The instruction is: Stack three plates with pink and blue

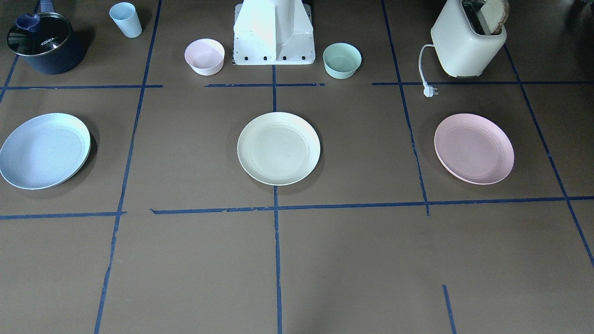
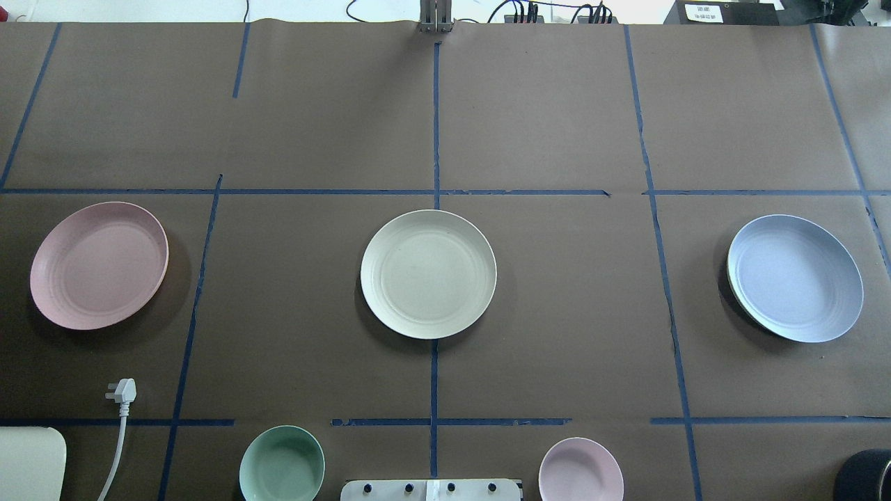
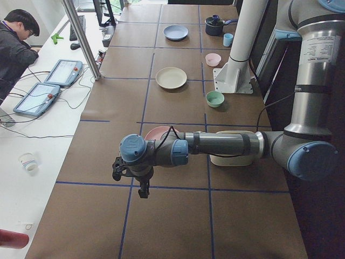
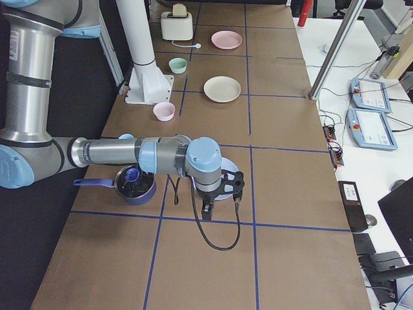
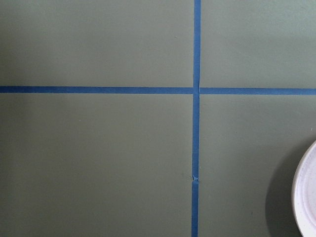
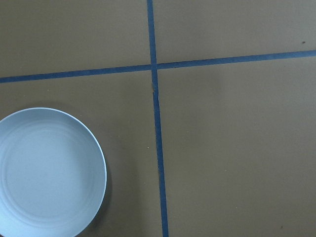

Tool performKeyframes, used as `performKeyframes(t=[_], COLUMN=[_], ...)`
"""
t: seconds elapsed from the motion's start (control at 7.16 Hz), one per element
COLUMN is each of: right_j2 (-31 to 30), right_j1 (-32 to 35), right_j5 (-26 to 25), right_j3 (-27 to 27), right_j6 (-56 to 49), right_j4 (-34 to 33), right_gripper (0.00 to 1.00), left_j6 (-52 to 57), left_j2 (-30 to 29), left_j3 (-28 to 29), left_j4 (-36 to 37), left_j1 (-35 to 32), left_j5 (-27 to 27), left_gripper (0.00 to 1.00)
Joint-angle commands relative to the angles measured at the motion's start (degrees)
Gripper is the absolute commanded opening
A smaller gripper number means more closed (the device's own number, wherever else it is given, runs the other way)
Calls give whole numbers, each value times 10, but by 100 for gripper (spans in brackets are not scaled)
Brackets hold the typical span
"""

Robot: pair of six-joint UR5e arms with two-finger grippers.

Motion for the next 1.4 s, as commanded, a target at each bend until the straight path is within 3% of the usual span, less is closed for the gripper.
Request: performKeyframes(t=[0.0, 0.42, 0.56, 0.84, 0.98, 1.26], right_j2=[1, 3, 3, 2, 3, 2], right_j1=[0, 0, 0, 0, 0, -1], right_j5=[1, 2, 2, 2, 2, 2], right_j3=[1, 2, 1, 1, 1, 1], right_j6=[2, 3, 3, 2, 2, 2], right_j4=[0, 0, 0, 0, 0, -1], right_gripper=[100, 100, 100, 100, 100, 100], left_j6=[0, -57, -157, -392, -480, -592], left_j2=[0, 0, 9, 48, 54, 51], left_j3=[2, -3, -3, -1, 2, 0], left_j4=[0, -27, -102, -322, -389, -435], left_j1=[0, 11, 58, 162, 211, 301], left_j5=[-1, -4, -25, -22, -14, 69], left_gripper=[100, 100, 100, 100, 100, 100])
